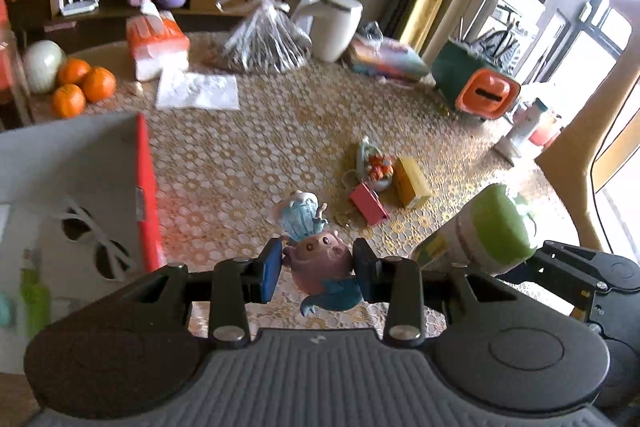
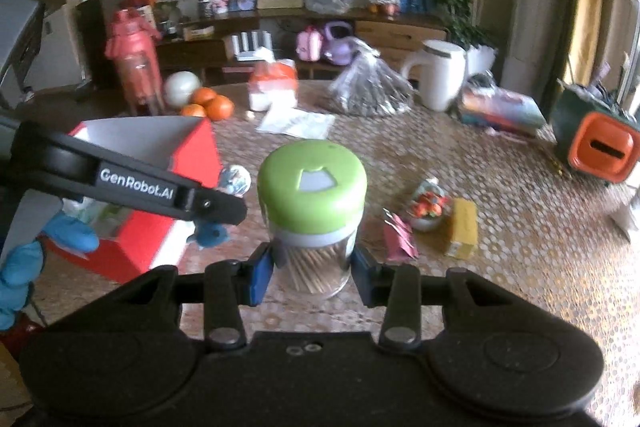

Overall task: Organize rigid objects
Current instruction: 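Lift and carry the pig figurine and toothpick jar over the red box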

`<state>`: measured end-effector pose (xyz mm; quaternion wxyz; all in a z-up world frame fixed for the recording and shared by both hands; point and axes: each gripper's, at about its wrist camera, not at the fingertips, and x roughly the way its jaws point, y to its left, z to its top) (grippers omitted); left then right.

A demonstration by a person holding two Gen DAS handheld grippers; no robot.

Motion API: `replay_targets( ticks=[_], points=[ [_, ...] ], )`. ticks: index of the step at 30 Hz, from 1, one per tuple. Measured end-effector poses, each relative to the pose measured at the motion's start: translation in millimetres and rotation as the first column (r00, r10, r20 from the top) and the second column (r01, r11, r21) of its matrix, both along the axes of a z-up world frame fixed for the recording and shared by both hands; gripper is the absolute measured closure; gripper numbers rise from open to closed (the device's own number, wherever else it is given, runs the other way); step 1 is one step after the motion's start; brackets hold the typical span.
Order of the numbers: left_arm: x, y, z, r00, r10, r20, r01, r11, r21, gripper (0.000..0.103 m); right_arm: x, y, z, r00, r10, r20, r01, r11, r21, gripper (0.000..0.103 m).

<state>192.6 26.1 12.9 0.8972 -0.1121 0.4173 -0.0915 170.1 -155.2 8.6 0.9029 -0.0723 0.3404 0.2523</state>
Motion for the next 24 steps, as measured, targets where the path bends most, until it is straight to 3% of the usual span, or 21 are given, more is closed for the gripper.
replay_targets(
  ticks=[11, 24],
  points=[
    [-30.3, 70.1, 25.9, 0.995, 0.087, 0.055, -0.087, 0.996, 0.004, 0.065, -8.0, 63.7, 21.1, 0.994, 0.103, 0.032, -0.103, 0.995, -0.008, 0.061],
    [-42.8, 156.9, 4.1, 0.971, 0.239, 0.011, -0.240, 0.969, 0.060, 0.065, 6.8, 149.4, 6.3, 0.978, 0.206, -0.039, -0.206, 0.979, -0.004, 0.061]
  ],
)
